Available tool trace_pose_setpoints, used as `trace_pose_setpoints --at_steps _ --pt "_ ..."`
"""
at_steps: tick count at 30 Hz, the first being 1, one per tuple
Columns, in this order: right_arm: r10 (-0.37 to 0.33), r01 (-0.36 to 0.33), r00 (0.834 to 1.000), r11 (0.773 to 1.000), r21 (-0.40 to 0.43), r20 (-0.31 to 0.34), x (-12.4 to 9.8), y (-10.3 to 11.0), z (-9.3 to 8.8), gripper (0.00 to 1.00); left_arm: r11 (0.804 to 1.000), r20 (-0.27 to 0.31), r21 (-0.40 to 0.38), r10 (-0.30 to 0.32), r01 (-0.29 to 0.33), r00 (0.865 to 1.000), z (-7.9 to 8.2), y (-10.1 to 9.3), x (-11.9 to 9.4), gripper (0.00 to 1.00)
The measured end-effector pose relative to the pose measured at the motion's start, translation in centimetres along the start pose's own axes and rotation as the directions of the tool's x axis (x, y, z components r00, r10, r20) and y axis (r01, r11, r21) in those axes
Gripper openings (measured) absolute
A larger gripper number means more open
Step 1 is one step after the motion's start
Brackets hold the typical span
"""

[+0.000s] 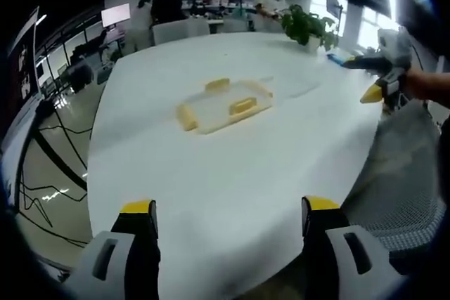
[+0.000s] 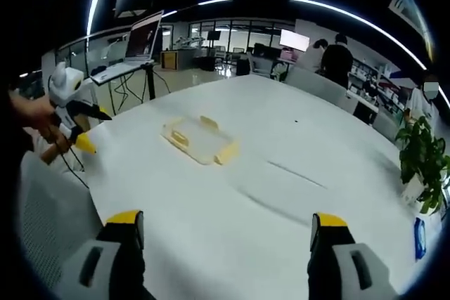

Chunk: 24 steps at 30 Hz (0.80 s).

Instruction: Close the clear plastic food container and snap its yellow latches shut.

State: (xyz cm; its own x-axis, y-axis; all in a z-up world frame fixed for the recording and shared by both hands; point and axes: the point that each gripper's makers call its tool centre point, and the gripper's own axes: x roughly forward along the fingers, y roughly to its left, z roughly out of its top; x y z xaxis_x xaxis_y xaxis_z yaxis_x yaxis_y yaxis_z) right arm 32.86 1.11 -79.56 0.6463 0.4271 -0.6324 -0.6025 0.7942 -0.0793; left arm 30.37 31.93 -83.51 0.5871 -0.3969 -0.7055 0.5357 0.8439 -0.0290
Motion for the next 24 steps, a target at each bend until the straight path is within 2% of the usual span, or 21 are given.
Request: trace_pose_setpoints --at_steps 7,12,19,24 --pt "0.002 -0.002 1.0 1.0 0.003 0.004 0.8 0.0 0.4 0.99 1.0 -0.017 0.001 -0.007 0.007 1.0 -0.2 0.5 1.0 0.82" --pt "0.009 -0.009 1.0 1.0 0.007 -0.005 1.4 -0.2 0.5 0.99 1.0 -0.004 0.002 -0.02 0.02 1.0 0.5 0.7 1.7 0.83" --pt "0.028 -0.028 1.0 0.999 -0.03 -0.007 2.2 -0.2 1.2 1.0 0.999 -0.011 0.039 -0.028 0.028 1.0 1.5 1.4 2.7 0.83" --pt "0.017 -0.016 1.0 1.0 -0.024 0.006 2.5 -1.3 2.1 1.0 0.998 -0.01 0.053 -0.02 0.02 1.0 2.3 2.4 3.4 0.84"
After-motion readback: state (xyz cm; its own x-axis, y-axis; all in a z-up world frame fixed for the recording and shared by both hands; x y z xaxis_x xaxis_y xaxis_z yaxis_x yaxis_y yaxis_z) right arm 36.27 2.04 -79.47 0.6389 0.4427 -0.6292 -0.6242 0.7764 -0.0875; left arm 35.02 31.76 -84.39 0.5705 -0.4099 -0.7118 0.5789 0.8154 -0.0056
